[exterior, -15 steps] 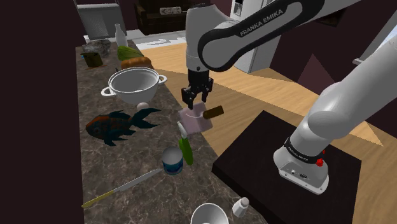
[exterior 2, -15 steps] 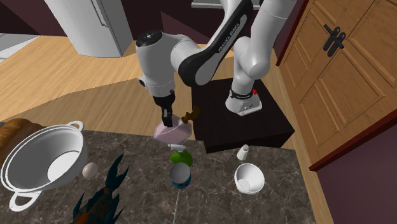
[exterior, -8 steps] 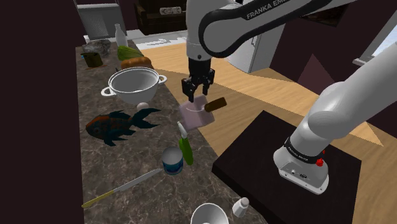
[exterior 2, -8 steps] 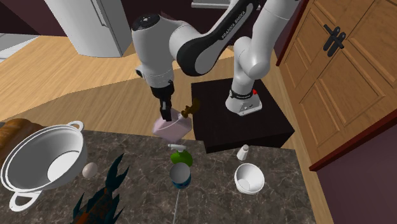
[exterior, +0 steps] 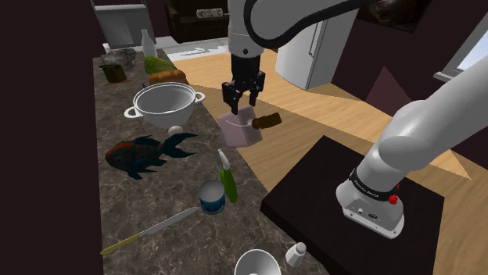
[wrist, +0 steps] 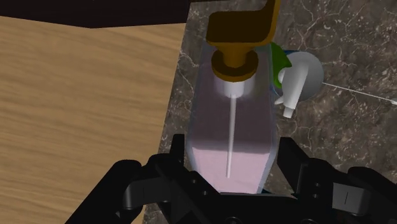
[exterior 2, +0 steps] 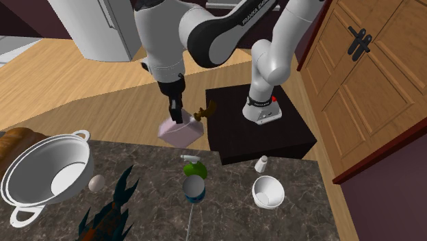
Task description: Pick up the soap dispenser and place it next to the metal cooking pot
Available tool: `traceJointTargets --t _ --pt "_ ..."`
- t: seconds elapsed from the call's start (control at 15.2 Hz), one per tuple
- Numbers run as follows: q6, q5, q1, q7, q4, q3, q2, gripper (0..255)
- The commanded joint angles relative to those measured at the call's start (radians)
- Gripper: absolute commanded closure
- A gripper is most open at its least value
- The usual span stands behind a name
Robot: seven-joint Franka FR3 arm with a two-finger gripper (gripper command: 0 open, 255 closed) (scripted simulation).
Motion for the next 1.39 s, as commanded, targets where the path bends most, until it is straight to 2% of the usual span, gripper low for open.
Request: traceJointTargets --t 0.0,0.53,0.92,1.32 --pt "-0.028 0.000 -0.001 -0.001 0.020 -0.004 -0.008 255" --pt "-0.132 -0.003 -0.003 -0.002 0.106 -0.018 -0.027 255" --pt "-0.127 -0.088 -0.061 -0.036 0.287 -0.039 0.174 255" --pt "-0.159 -0.171 -0.092 -0.058 0.517 -0.058 0.387 255"
